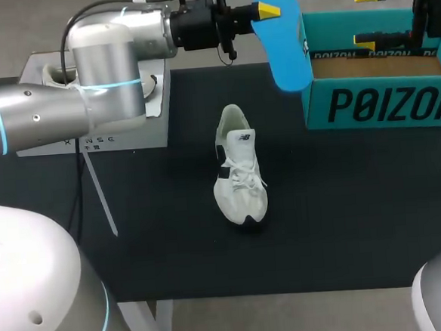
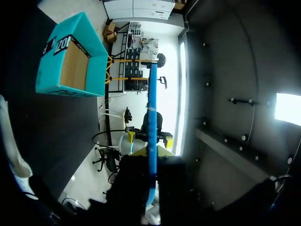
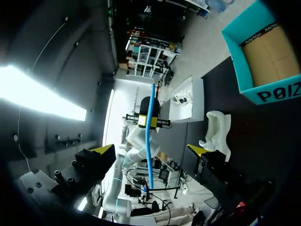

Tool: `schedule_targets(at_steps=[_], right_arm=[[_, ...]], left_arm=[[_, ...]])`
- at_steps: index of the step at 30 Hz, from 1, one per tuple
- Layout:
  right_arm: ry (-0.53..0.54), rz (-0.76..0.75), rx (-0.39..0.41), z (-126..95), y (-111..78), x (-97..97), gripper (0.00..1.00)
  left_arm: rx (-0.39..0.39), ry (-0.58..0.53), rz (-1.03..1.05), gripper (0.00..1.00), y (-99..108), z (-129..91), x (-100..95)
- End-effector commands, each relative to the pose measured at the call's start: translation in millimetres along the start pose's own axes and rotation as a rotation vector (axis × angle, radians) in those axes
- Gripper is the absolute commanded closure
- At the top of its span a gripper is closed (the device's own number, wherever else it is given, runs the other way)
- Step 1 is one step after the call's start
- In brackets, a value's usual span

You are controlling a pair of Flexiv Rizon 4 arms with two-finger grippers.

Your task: Take the shoe out of the shoebox, open the shoe tongue, remove and reinsert the insole, then place the shoe into the shoebox

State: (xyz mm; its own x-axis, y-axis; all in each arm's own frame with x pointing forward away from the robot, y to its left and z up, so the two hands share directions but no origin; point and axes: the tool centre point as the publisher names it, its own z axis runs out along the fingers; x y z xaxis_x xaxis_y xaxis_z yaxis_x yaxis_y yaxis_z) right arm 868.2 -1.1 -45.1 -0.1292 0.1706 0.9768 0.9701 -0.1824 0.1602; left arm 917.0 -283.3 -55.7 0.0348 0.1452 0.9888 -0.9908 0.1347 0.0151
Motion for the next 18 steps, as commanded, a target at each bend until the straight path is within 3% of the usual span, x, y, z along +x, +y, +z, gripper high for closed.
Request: schedule_targets(at_steps=[1,12,13,15,17,18], right_arm=[[0.049,-0.004,-0.002,3.4,1.4,-1.6,0.0],[0.044,-0.017,-0.008,2.8,2.1,-1.0,0.0],[0.044,-0.017,-0.008,2.8,2.1,-1.0,0.0],[0.044,-0.017,-0.008,2.8,2.1,-1.0,0.0],[0.044,-0.017,-0.008,2.8,2.1,-1.0,0.0],[0.044,-0.017,-0.008,2.8,2.1,-1.0,0.0]], left_arm=[[0.0,-0.005,-0.001,1.0,-2.4,1.6,0.6],[-0.027,-0.016,-0.027,1.0,-3.7,2.4,-0.7],[-0.014,-0.008,0.072,1.0,-5.0,0.8,0.7],[0.032,-0.111,0.314,1.0,-6.6,-2.1,2.9],[-0.005,-0.144,0.557,1.0,-0.4,-1.3,5.4],[0.063,-0.18,0.588,1.0,-0.1,-2.5,5.8]])
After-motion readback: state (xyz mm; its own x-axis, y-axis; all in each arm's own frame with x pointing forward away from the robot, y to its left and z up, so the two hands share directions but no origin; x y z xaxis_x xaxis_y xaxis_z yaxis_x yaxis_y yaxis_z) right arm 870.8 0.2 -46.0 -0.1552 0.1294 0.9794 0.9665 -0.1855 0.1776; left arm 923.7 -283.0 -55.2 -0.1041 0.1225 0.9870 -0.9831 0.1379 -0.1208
